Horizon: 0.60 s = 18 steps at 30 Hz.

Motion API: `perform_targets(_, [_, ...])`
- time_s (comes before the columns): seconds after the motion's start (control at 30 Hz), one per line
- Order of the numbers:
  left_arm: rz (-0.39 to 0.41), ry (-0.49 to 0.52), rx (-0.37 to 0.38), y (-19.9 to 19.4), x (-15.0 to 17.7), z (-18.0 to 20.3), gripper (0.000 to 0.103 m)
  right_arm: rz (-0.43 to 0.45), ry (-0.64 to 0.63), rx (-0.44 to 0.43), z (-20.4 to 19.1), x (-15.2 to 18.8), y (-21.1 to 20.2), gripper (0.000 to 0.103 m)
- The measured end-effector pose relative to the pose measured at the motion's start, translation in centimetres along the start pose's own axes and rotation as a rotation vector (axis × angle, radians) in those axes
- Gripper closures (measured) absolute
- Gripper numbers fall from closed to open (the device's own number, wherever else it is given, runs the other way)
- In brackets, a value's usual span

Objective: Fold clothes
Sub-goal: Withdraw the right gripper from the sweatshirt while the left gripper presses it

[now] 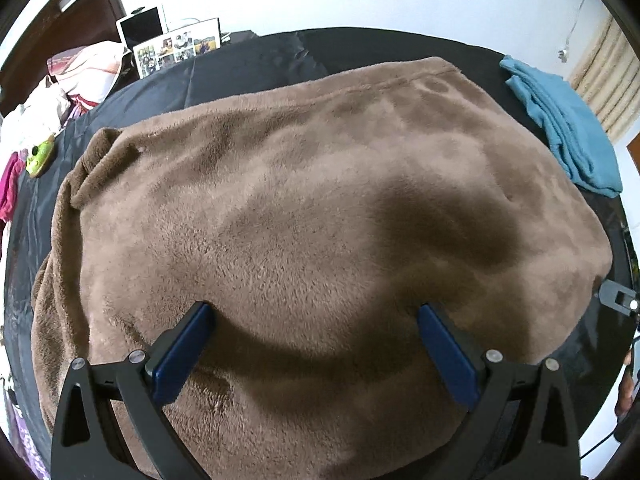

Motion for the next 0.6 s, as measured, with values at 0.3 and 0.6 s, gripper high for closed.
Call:
perform_targets(0.3, [-0.024, 0.004, -0.008, 0.7, 0.0, 0.0, 0.001, 0.013, 0.039, -0.129, -1.6, -0.9, 2.9, 0.001])
perform_targets(0.6, [-0.031, 0.017, -0.015, 1.3, 0.1, 0.2, 0.001, 0.071, 0.075, -0.182, -3.0, -3.2, 4.7, 0.001])
Point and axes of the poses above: each gripper's, at about its wrist camera, not at the fingertips, and y roughly the way its jaws point, z to its right, x to its underside, the point moved 5 cm from there along y, roughly the way its jaws point
